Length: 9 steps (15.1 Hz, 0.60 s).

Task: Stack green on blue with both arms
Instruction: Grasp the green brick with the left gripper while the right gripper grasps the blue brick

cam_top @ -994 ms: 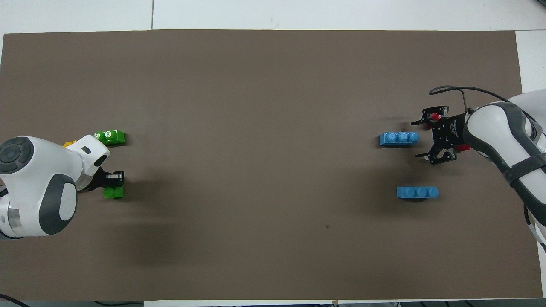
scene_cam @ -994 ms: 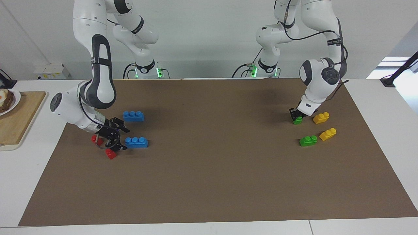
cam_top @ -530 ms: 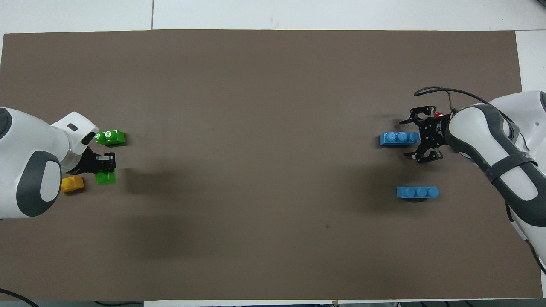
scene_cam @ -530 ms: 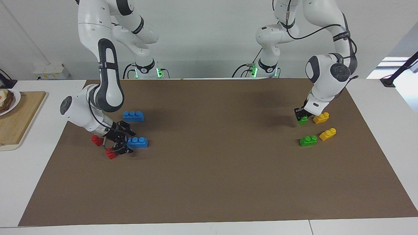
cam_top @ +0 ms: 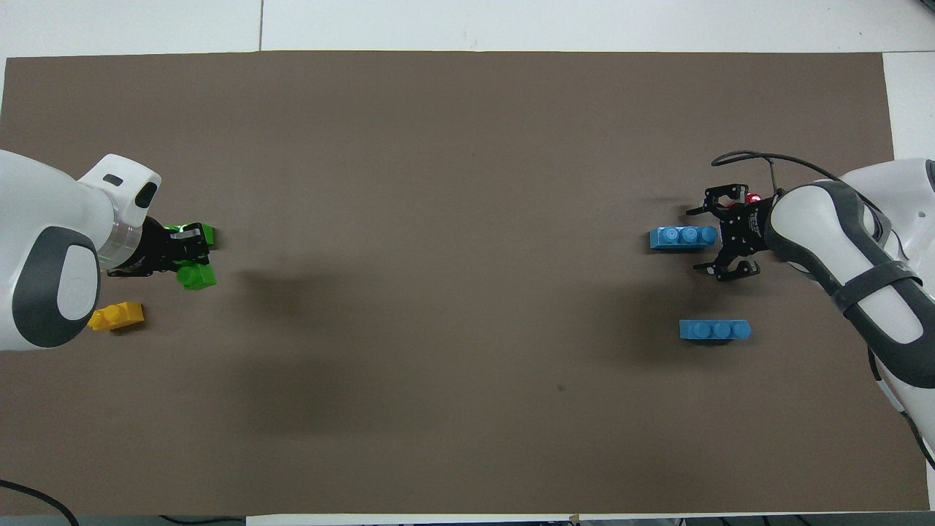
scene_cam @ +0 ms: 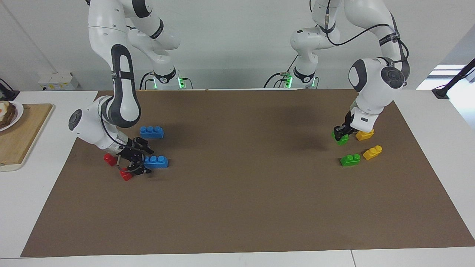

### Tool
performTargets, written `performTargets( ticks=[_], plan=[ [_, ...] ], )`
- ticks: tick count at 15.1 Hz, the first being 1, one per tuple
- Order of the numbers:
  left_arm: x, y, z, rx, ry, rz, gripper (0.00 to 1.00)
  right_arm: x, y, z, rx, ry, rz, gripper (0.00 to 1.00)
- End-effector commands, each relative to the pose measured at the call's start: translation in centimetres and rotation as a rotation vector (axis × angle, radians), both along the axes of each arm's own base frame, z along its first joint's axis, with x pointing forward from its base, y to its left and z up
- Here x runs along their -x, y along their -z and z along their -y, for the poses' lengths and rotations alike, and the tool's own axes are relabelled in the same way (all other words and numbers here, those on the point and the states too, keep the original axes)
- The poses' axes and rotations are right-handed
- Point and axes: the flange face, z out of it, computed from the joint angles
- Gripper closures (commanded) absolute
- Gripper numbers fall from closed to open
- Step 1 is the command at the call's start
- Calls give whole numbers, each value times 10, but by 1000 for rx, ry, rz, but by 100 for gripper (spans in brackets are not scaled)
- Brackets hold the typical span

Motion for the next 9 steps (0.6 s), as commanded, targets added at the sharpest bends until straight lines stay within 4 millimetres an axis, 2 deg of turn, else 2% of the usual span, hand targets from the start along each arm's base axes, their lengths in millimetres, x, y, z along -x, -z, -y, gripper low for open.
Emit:
performTargets(
  ticks=[1, 4, 5, 6, 7, 8, 9],
  plan=[
    [-7, -2, 12, 8, -43, -27, 100, 5, 1, 8, -12, -10, 31, 3],
    [-7, -2, 15, 2, -122, -34, 100, 5, 2, 8, -14, -9, 29, 8],
    [-6, -1, 18, -3, -151, -37, 100, 5, 2, 7, -14, -11, 29, 13],
    [-6, -2, 29, -8, -148, -33, 100, 6, 2, 11, -17, -3, 27, 35],
    [-7, -4, 31, -10, -149, -27, 100, 7, 1, 19, -31, 18, 24, 69],
    [-7, -5, 31, -12, -156, -25, 100, 6, 0, 18, -49, 33, 26, 100],
    [-9, -3, 30, -11, -164, -23, 100, 4, -2, 15, -51, 24, 34, 100]
  ],
)
